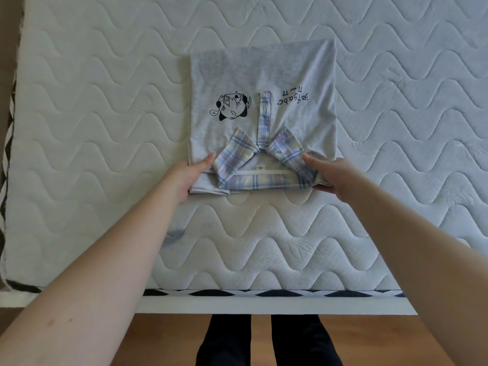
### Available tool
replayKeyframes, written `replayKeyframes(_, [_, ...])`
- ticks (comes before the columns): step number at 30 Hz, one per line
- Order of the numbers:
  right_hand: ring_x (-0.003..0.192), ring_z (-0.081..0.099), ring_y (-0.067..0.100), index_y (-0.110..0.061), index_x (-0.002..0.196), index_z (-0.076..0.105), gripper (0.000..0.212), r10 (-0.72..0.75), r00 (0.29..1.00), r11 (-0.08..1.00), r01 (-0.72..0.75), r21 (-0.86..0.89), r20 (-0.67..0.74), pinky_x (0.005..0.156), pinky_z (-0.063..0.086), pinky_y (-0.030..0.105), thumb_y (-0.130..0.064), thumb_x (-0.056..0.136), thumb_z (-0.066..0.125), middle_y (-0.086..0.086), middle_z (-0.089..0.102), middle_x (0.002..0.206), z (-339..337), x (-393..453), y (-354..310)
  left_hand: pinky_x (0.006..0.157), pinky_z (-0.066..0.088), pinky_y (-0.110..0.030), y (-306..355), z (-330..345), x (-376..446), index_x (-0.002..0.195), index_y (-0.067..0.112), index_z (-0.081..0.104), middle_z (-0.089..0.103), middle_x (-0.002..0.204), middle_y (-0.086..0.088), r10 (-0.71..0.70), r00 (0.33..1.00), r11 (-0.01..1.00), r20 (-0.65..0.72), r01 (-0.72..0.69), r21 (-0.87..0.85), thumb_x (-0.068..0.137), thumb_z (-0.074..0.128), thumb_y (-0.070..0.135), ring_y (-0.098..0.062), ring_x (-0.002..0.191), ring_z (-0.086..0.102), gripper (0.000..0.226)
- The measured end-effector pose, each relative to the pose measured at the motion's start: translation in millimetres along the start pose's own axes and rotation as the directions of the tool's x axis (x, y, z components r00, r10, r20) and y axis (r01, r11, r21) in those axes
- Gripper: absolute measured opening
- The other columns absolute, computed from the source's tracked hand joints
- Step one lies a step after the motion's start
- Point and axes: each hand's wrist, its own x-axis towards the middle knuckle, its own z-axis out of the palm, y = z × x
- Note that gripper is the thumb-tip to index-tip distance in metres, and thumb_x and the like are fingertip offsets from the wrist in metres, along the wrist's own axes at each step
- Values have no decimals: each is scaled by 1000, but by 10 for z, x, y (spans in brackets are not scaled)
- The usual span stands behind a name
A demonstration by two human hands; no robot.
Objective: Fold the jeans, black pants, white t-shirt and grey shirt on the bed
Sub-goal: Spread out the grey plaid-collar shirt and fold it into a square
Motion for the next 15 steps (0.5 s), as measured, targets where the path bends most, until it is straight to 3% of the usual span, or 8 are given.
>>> replayKeyframes(2, [64,72,15,-9,94,65,48,-11,999,995,15,102,-40,53,57,27,-37,63,88,6,73,84,30,34,60,89,54,-32,-10,19,15,106,12,70,73,105,-7,1,999,1000,36,-1,-12,75,82,35,-18,94,70,41])
replayKeyframes(4, [67,72,16,-10,94,66,37,-34,996,987,46,154,-78,55,57,28,-30,70,87,4,73,83,37,60,133,97,51,-38,-33,29,13,116,9,68,72,110,-9,19,999,999,41,-18,-26,76,82,23,-21,101,68,45])
replayKeyframes(6, [67,73,16,-12,90,67,30,-75,992,983,90,161,-97,56,58,28,-27,72,86,1,74,76,32,67,196,93,52,-35,-67,39,12,118,9,66,71,112,-8,36,999,999,39,-35,-23,78,81,17,-20,100,68,44])
replayKeyframes(9, [63,72,13,-13,87,67,25,-124,985,971,145,189,-117,53,56,25,-24,74,85,-5,73,65,30,33,235,81,55,-34,-140,62,-8,107,18,66,71,109,-9,73,997,995,8,-73,-66,81,76,10,-19,88,69,30])
replayKeyframes(12, [65,73,16,-13,89,67,28,-99,989,968,121,221,-112,54,57,27,-25,73,86,0,75,72,59,-43,315,84,56,-41,-214,65,-27,102,20,65,72,103,-7,138,984,987,-110,-146,-64,79,77,7,-22,89,70,29])
replayKeyframes(15, [62,73,17,-12,91,64,34,11,998,980,3,200,-67,55,57,29,-29,72,86,7,72,86,226,-163,454,81,57,-40,-254,-12,-29,98,18,66,72,100,-9,172,955,982,-240,-185,-33,75,79,9,-24,90,69,28])
